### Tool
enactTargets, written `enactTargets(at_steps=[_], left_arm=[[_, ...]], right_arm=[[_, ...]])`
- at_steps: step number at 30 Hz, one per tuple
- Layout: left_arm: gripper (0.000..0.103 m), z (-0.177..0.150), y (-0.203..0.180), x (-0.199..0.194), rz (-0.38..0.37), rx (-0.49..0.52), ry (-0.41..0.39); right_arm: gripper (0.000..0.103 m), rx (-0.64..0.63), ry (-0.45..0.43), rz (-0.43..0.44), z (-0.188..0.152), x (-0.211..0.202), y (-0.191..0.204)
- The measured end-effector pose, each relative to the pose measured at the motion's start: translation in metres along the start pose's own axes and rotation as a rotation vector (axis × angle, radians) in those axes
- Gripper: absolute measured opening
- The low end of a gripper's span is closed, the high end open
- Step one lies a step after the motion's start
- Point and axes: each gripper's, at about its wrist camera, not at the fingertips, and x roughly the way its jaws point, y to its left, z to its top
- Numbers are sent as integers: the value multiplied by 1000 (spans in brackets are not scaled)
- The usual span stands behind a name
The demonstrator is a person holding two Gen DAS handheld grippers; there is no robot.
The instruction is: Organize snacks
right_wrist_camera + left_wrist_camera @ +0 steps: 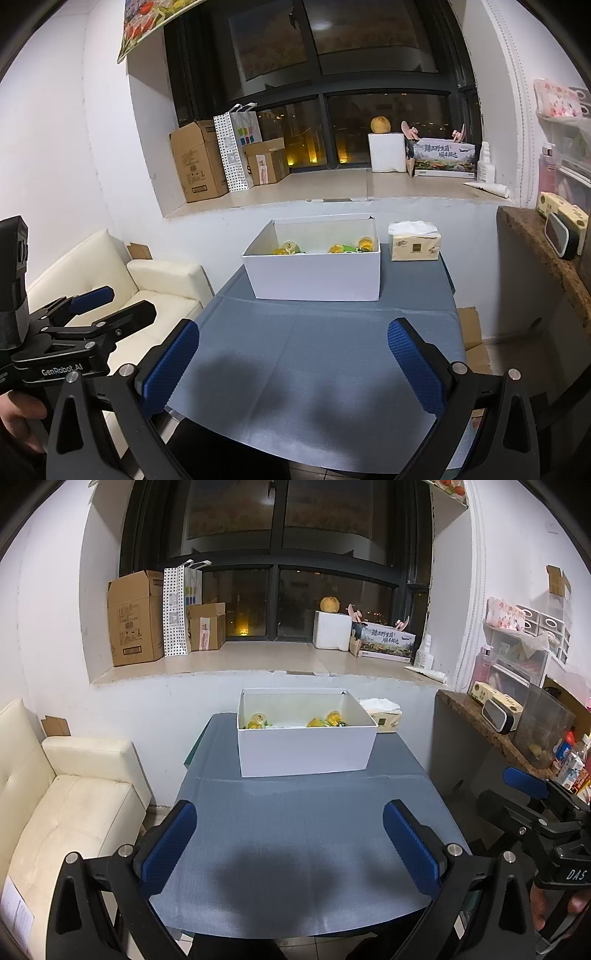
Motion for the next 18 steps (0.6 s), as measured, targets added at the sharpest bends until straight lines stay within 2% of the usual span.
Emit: enactTargets(at_steps=[18], left_arm=[[103, 0, -1, -2, -3, 2, -7]], right_arm=[[103, -16, -11, 11, 1, -4, 3]])
